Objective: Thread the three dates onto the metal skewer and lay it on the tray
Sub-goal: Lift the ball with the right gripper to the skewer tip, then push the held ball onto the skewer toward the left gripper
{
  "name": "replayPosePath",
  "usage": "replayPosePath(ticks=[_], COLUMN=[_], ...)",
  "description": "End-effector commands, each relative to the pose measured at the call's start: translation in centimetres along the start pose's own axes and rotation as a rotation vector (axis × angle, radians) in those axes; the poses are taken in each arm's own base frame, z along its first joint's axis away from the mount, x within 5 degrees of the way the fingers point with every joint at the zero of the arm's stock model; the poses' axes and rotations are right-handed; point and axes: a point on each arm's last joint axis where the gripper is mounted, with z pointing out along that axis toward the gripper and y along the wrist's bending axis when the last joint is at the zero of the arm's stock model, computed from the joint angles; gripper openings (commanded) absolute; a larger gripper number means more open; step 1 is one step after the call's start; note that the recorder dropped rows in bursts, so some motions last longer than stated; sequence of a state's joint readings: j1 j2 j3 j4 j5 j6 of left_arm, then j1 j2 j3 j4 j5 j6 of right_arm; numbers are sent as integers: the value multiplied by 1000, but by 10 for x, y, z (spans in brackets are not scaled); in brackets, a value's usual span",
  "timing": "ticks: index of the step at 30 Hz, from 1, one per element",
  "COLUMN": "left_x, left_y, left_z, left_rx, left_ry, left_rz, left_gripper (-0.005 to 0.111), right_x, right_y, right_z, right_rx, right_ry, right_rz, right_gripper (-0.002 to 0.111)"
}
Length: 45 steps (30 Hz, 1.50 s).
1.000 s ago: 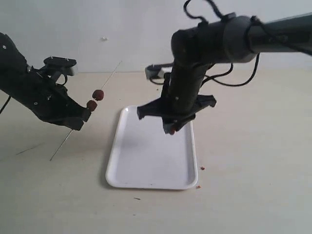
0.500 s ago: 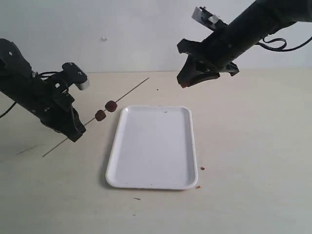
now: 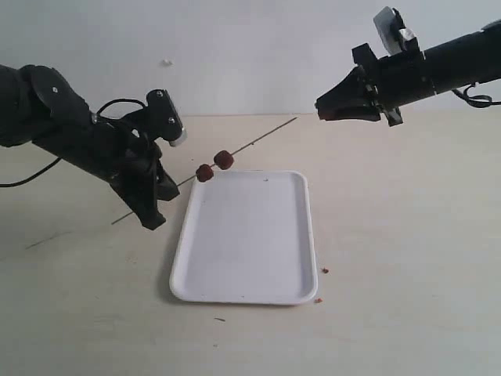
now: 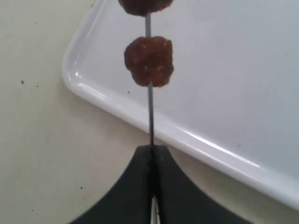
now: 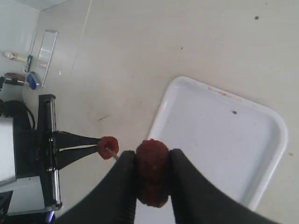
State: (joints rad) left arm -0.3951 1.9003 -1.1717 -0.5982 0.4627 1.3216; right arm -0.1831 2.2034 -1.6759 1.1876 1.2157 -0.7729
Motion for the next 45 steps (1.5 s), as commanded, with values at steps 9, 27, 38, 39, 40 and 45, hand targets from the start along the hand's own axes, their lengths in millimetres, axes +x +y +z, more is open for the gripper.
replayPosePath(ticks=[9,27,38,39,40,45], left_x=[-11,-16,-16,-16,-16,-16], left_y=[-7,-9,-9,-9,-9,-9], left_z=[21,29,29,29,29,29], left_rx=[-75,-116,-122,-122,-122,-117], left_ry=[-24,-40,-42,-42,-42,-41], left_rz=[75,71,68,68,68,68], left_gripper=[0,0,0,0,0,0], right_x=[3,3,3,4,4,5], right_y=[-12,-3,2,3,3,7], right_z=[-15,-3,4,6,6,11], right_rx=[80,49,36,35,35,31], right_ry=[40,46,52,58,58,68], right_rz=[-34,-15,-13,-16,-14,-12], right_gripper=[25,25,25,25,25,25])
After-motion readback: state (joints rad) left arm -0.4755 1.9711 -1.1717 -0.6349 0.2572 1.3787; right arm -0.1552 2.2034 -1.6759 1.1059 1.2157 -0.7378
